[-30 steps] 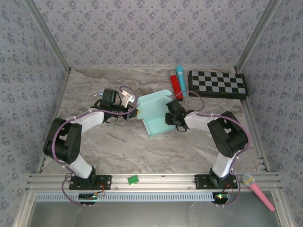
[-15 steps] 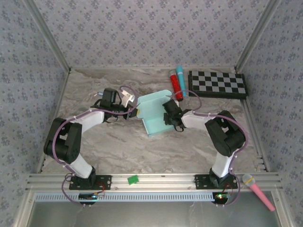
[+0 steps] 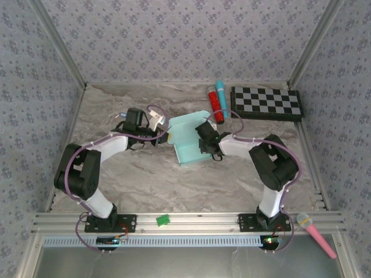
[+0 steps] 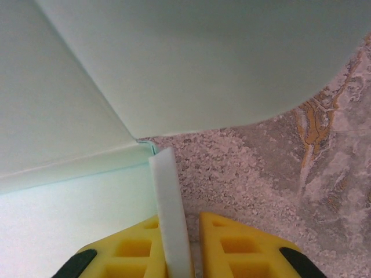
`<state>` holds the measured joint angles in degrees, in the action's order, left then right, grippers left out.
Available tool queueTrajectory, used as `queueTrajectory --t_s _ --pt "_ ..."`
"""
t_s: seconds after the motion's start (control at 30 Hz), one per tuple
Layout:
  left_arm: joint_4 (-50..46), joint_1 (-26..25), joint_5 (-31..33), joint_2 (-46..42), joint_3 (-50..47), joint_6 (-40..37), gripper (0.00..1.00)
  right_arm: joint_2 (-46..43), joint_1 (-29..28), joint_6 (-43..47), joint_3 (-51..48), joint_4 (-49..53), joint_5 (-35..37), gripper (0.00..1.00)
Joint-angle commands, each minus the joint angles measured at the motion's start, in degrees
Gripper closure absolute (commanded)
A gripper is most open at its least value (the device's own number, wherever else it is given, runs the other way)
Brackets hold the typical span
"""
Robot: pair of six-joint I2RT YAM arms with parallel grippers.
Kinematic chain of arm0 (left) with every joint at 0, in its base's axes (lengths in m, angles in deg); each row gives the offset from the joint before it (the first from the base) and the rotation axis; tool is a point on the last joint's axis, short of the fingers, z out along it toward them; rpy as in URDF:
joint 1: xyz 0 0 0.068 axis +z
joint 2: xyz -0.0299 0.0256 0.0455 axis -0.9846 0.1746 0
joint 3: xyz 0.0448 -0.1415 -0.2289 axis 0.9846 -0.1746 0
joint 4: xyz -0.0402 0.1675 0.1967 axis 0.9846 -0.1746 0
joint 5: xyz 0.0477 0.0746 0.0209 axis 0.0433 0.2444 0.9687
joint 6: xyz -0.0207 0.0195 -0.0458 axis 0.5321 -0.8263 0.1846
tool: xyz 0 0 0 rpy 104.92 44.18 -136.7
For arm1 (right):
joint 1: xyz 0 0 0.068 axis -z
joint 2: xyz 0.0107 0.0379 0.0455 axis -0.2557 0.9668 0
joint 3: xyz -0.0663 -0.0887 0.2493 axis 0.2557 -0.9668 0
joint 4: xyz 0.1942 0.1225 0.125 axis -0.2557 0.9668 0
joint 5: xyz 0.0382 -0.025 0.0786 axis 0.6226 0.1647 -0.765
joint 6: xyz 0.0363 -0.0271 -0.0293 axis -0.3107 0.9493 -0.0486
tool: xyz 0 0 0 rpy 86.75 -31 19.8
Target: Fold the paper box
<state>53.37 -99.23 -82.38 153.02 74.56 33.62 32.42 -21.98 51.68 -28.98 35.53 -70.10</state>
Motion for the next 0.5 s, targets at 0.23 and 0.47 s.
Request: queueTrajectory --t_s 0.23,0.47 --pt "-1.61 0.57 -2.62 -0.18 2.06 -0.97 1.0 4.16 0.63 -0.85 1.2 8.11 8.55 0.86" --pt "-1.88 0.67 -2.62 -0.22 2.13 -1.09 1.0 5.65 -0.09 -0.53 2.48 11.04 12.13 0.89"
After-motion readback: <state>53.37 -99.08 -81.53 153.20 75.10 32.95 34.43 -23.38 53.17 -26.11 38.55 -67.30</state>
